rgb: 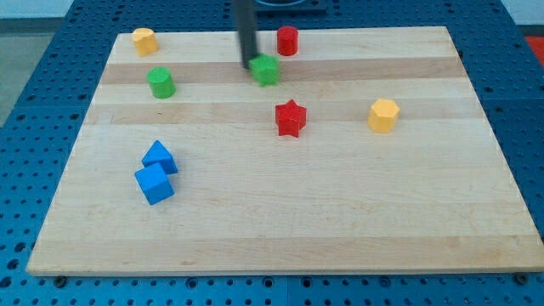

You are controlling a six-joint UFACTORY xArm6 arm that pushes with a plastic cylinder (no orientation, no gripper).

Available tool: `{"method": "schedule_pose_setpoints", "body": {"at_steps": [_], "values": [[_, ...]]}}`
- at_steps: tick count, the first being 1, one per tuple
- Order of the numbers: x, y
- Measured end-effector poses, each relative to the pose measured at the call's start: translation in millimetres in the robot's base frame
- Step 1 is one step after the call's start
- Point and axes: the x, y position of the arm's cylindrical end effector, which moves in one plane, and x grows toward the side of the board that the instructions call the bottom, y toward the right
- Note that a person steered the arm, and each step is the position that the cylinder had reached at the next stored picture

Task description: Move green star to the right of red circle

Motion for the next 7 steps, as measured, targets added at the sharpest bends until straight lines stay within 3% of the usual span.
{"method": "schedule_pose_setpoints", "body": {"at_steps": [1, 2, 3, 4, 5, 6, 7], "values": [[11, 31], [16, -20], [67, 15], [88, 57], [24, 92], [77, 100], [64, 57]]}}
